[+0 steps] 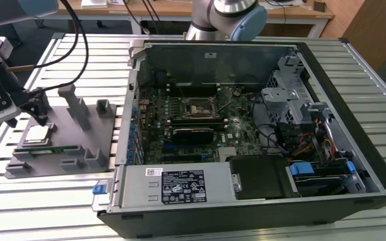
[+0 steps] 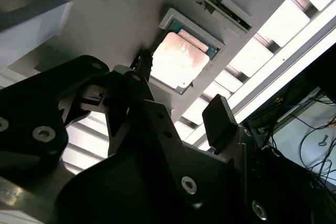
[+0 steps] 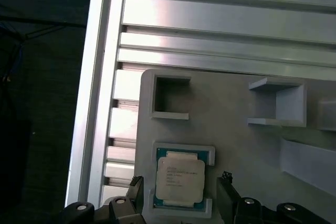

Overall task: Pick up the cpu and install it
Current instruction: 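Pick up the cpu and move it towards the insertion slot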

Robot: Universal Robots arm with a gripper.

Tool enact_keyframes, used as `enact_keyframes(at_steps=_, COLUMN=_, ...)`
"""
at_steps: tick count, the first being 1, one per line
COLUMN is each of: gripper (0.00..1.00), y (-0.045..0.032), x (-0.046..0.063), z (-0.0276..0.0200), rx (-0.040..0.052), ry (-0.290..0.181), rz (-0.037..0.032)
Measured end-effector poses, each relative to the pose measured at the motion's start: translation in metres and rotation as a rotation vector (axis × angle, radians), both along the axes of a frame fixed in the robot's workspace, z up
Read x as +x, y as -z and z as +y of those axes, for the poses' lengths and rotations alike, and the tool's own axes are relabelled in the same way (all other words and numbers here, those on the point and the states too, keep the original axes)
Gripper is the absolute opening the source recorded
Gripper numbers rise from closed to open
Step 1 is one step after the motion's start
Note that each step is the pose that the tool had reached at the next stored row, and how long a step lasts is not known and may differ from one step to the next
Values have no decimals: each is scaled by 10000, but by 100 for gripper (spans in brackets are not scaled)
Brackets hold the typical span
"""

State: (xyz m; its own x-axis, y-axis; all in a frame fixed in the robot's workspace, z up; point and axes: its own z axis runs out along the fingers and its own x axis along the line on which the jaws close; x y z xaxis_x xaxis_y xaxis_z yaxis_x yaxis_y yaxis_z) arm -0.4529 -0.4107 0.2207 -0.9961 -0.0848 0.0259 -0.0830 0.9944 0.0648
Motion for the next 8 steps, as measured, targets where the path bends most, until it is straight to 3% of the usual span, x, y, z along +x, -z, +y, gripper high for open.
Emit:
enact_keyframes(at_steps=5, gripper=66, y=47, x=-1, z=0, rx=-20, ry=2, rz=0)
enact_keyframes(at_steps=8, gripper=66, y=73, x=-1, z=0, rx=-155, ry=6, rz=-4)
